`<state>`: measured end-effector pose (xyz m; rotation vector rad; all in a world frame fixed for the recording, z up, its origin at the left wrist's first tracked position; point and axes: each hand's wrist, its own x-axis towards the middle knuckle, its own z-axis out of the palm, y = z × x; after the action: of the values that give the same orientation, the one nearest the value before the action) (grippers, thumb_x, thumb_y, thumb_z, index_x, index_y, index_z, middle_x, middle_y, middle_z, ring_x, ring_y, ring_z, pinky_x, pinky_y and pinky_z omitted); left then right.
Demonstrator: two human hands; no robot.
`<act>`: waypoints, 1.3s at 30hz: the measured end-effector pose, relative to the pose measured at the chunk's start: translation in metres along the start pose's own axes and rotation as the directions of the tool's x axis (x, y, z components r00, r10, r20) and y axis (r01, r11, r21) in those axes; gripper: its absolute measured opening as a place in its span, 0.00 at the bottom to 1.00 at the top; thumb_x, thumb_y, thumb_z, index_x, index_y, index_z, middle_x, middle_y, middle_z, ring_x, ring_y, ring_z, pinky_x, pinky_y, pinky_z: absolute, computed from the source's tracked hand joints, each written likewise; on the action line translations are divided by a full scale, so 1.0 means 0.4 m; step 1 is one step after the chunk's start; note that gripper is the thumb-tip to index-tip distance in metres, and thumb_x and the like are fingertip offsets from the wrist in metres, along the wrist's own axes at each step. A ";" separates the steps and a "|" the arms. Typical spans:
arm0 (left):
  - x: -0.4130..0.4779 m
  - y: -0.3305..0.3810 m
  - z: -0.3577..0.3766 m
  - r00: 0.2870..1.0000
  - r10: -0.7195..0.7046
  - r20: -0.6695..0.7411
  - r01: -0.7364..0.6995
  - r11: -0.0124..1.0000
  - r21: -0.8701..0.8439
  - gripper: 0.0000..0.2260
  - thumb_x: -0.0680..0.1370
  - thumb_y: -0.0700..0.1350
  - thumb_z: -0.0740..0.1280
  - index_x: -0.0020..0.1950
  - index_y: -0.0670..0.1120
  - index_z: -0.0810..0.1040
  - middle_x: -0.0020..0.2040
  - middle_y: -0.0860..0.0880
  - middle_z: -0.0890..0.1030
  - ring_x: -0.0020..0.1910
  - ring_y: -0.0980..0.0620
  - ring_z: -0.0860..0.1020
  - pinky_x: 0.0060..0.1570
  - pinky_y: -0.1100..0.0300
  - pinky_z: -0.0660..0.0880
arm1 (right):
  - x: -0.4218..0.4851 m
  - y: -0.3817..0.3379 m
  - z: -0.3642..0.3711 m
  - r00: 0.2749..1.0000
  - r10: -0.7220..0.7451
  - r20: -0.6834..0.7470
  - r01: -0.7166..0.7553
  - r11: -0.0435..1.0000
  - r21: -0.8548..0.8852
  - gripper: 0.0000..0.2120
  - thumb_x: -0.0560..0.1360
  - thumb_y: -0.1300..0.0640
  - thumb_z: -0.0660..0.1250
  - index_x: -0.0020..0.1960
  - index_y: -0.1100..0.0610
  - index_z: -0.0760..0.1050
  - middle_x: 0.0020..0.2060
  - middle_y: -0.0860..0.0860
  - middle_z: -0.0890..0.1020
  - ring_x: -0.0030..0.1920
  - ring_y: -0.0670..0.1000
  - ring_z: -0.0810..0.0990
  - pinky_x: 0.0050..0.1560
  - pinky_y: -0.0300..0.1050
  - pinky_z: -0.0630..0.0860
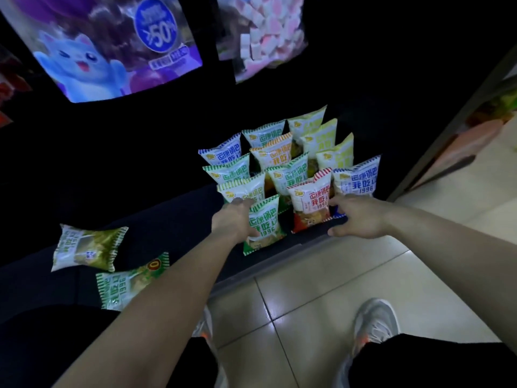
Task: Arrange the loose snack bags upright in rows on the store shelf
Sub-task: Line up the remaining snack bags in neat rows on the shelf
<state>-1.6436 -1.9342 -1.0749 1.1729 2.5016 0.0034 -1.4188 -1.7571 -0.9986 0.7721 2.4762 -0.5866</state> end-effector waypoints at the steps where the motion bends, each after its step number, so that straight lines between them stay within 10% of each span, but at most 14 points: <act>1: 0.005 0.002 0.006 1.000 0.003 0.009 -0.003 1.000 0.000 0.39 0.68 0.57 0.77 0.75 0.57 0.62 0.69 0.48 0.68 0.65 0.44 0.70 0.51 0.47 0.77 | 0.001 0.000 -0.001 1.000 -0.001 0.000 0.001 1.000 0.008 0.43 0.74 0.38 0.69 0.79 0.53 0.52 0.75 0.55 0.64 0.72 0.54 0.66 0.68 0.49 0.67; 23: -0.089 -0.026 -0.111 0.982 0.070 -0.177 -0.065 0.997 0.034 0.39 0.71 0.63 0.71 0.75 0.48 0.60 0.71 0.45 0.68 0.69 0.43 0.66 0.64 0.47 0.69 | -0.023 -0.166 -0.035 0.999 -0.041 -0.035 0.039 0.998 -0.056 0.45 0.73 0.37 0.68 0.80 0.52 0.50 0.77 0.54 0.60 0.73 0.57 0.64 0.67 0.52 0.68; 39: -0.546 -0.615 -0.292 0.971 -0.241 -0.015 0.240 0.970 -0.043 0.34 0.73 0.61 0.70 0.74 0.50 0.64 0.70 0.47 0.68 0.64 0.46 0.72 0.61 0.51 0.71 | 0.056 -0.746 0.119 0.901 -0.420 0.111 0.433 0.853 -0.292 0.39 0.75 0.39 0.66 0.78 0.52 0.54 0.73 0.54 0.63 0.68 0.58 0.70 0.58 0.50 0.72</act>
<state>-1.7380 -2.2387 -0.9326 0.8512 2.6322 0.0022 -1.6030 -1.9966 -0.9732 0.0787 2.6221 -0.3363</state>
